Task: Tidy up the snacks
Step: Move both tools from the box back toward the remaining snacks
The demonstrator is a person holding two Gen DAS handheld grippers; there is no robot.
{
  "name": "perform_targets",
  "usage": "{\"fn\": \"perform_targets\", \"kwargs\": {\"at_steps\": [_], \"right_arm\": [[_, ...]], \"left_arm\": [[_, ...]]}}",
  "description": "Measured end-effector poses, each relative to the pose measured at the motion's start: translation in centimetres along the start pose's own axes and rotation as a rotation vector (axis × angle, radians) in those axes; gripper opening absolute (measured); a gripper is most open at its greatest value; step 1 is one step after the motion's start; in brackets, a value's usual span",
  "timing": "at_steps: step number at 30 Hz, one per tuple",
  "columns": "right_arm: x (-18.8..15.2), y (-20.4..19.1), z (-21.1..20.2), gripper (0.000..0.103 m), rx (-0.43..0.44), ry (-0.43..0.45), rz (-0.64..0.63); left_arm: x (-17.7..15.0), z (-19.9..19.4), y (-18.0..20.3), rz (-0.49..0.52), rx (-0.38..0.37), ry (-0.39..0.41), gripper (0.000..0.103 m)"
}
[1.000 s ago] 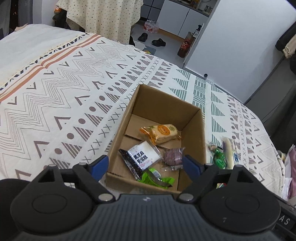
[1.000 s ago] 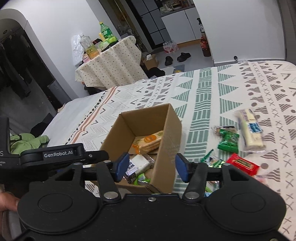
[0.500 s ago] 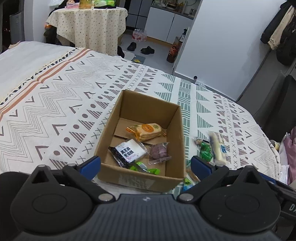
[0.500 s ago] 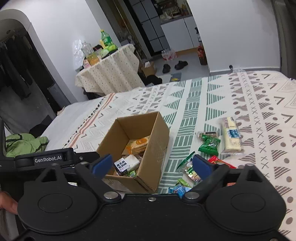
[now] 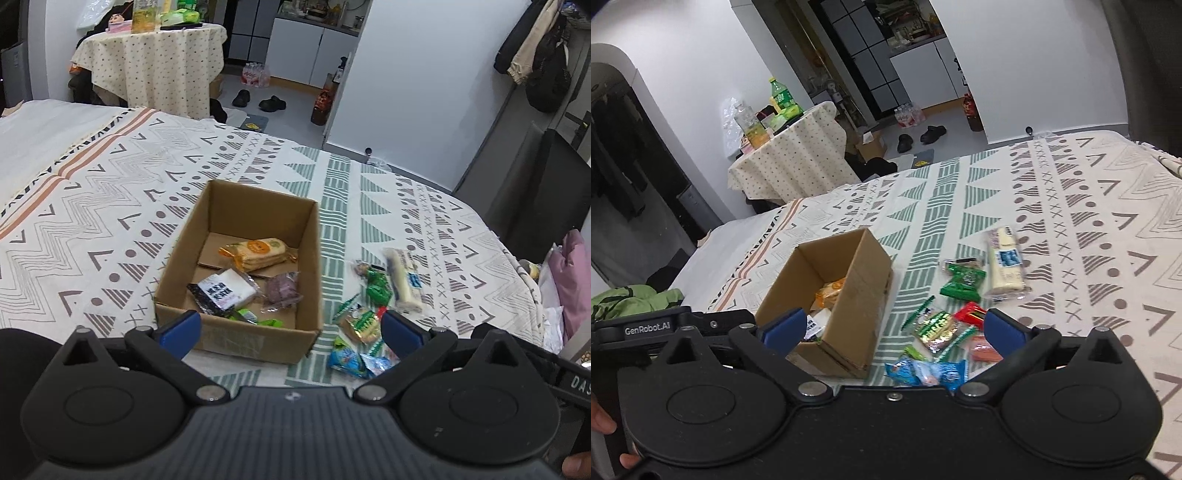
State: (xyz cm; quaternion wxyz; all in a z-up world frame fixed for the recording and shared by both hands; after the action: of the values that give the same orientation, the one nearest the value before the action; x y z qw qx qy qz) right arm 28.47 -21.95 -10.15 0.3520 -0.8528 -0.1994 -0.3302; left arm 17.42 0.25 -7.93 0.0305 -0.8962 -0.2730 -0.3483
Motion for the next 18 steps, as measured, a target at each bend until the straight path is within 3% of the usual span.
{"fn": "perform_targets", "kwargs": {"at_steps": [18], "right_arm": [[-0.3, 3.2, -1.7, 0.103, -0.051, -0.057, -0.008]], "left_arm": [[-3.2, 1.4, 3.7, 0.001, 0.009, -0.037, 0.102]]}}
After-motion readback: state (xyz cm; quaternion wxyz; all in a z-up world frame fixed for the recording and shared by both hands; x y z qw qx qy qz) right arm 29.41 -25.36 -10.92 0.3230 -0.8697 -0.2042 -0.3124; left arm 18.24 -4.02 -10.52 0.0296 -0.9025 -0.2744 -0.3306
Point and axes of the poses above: each gripper's, at about its wrist camera, not at the fingertips, and z roughly the way its jaws point, y to its right, x to its top, the point moved 3 cm from there along z, roughly the way its jaws point, and after that the axes turned 5 degrees about x, right-handed, at the moved point
